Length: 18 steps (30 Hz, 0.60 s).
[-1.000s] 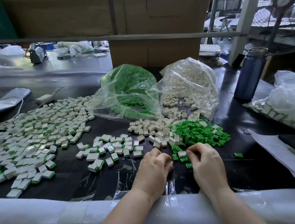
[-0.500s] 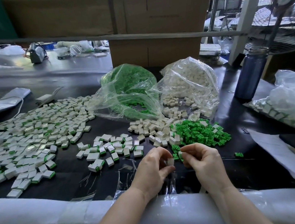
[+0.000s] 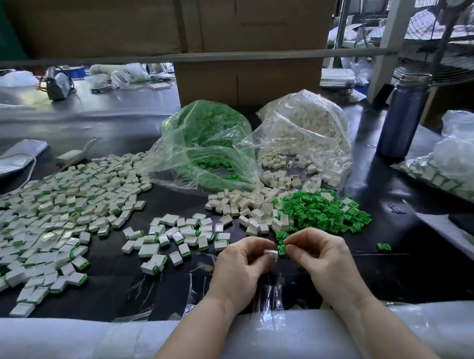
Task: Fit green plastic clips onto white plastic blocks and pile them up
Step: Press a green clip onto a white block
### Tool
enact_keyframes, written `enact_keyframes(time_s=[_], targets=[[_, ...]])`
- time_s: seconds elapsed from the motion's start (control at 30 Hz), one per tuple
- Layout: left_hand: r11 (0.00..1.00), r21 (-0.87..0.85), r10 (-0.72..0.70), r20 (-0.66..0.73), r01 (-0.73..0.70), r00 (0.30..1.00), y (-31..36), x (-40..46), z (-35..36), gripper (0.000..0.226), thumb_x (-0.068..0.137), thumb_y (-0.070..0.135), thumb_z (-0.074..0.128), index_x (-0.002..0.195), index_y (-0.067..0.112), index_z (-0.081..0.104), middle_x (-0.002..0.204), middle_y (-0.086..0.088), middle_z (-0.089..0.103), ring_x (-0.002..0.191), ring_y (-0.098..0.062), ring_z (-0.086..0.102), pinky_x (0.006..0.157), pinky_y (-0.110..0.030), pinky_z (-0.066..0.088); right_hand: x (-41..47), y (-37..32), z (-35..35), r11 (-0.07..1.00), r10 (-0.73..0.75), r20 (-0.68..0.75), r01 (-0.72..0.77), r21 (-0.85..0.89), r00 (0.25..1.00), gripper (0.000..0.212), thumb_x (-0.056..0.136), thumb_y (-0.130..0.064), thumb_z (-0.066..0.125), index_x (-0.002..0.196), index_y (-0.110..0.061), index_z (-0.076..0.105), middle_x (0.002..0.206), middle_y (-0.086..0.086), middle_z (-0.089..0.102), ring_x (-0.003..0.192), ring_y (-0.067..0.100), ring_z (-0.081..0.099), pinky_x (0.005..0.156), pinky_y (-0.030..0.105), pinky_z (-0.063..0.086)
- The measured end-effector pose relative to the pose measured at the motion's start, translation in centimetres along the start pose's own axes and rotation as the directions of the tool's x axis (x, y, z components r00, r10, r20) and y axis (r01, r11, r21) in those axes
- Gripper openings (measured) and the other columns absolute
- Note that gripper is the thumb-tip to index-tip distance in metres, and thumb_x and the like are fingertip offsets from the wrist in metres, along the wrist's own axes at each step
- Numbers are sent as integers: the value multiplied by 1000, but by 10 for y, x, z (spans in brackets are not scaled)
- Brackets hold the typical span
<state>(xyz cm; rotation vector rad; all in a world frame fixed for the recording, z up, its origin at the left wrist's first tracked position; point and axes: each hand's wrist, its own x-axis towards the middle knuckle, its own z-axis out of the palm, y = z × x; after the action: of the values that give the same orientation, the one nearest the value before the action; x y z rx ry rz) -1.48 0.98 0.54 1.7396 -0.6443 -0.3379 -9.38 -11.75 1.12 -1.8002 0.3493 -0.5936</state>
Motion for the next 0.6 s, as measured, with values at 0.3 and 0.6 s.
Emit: enact_keyframes(time_s=[0.3, 0.6], targets=[[992, -123, -2, 52, 8, 999, -1, 1, -2, 11, 85, 4, 63, 84, 15, 63, 73, 2, 65, 62, 0, 61, 62, -14, 49, -2, -4, 1, 998, 57, 51, -59, 31, 997, 12, 76, -1, 73, 71, -11, 70, 60, 1, 68, 55, 6, 61, 54, 19, 51], [998, -69, 4, 88, 2, 996, -4, 1, -3, 4, 86, 11, 63, 88, 14, 65, 80, -4, 68, 71, -11, 64, 68, -23, 54, -3, -2, 0, 997, 72, 26, -72, 22, 997, 13, 74, -3, 75, 67, -12, 69, 57, 4, 66, 50, 9, 58, 50, 22, 50]])
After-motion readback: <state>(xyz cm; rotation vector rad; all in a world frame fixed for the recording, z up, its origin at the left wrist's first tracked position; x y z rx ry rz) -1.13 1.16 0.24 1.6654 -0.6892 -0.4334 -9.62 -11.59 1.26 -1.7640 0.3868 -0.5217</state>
